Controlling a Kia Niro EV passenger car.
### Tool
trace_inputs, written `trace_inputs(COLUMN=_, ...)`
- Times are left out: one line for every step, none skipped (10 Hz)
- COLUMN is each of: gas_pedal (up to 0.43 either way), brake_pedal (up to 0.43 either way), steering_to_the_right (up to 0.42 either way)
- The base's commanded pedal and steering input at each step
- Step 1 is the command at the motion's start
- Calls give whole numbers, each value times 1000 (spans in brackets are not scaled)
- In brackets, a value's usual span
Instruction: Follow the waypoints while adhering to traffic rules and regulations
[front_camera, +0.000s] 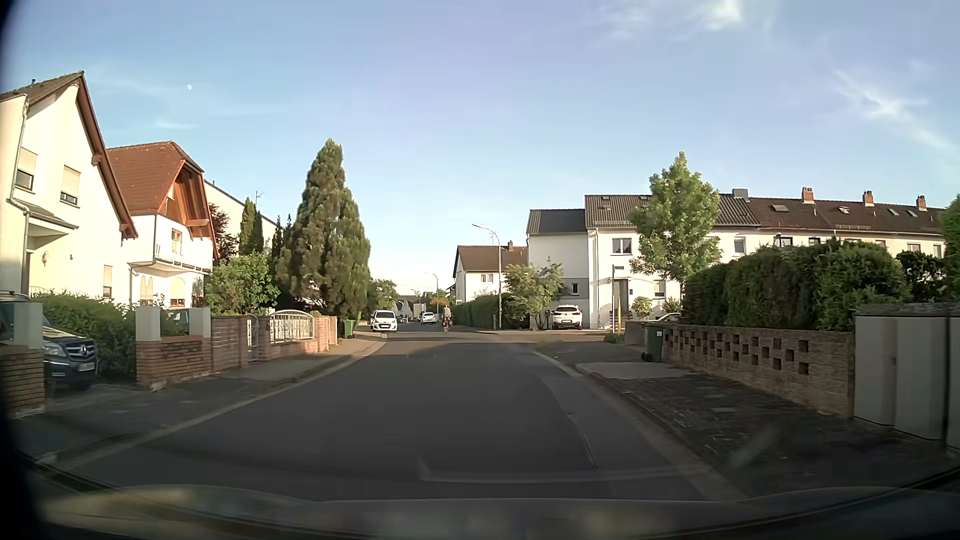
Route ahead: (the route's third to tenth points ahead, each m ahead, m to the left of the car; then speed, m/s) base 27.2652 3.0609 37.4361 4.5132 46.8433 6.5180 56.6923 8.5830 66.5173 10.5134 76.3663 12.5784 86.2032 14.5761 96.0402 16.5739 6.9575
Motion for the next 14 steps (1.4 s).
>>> trace_inputs(gas_pedal=8, brake_pedal=30, steering_to_the_right=-26)
trace_inputs(gas_pedal=8, brake_pedal=30, steering_to_the_right=-36)
trace_inputs(gas_pedal=8, brake_pedal=30, steering_to_the_right=-39)
trace_inputs(gas_pedal=8, brake_pedal=30, steering_to_the_right=-38)
trace_inputs(gas_pedal=8, brake_pedal=30, steering_to_the_right=-27)
trace_inputs(gas_pedal=0, brake_pedal=30, steering_to_the_right=-14)
trace_inputs(gas_pedal=0, brake_pedal=30, steering_to_the_right=-1)
trace_inputs(gas_pedal=0, brake_pedal=30, steering_to_the_right=1)
trace_inputs(gas_pedal=0, brake_pedal=30, steering_to_the_right=0)
trace_inputs(gas_pedal=0, brake_pedal=30, steering_to_the_right=-1)
trace_inputs(gas_pedal=0, brake_pedal=30, steering_to_the_right=-1)
trace_inputs(gas_pedal=0, brake_pedal=30, steering_to_the_right=-2)
trace_inputs(gas_pedal=0, brake_pedal=30, steering_to_the_right=-2)
trace_inputs(gas_pedal=0, brake_pedal=30, steering_to_the_right=-4)
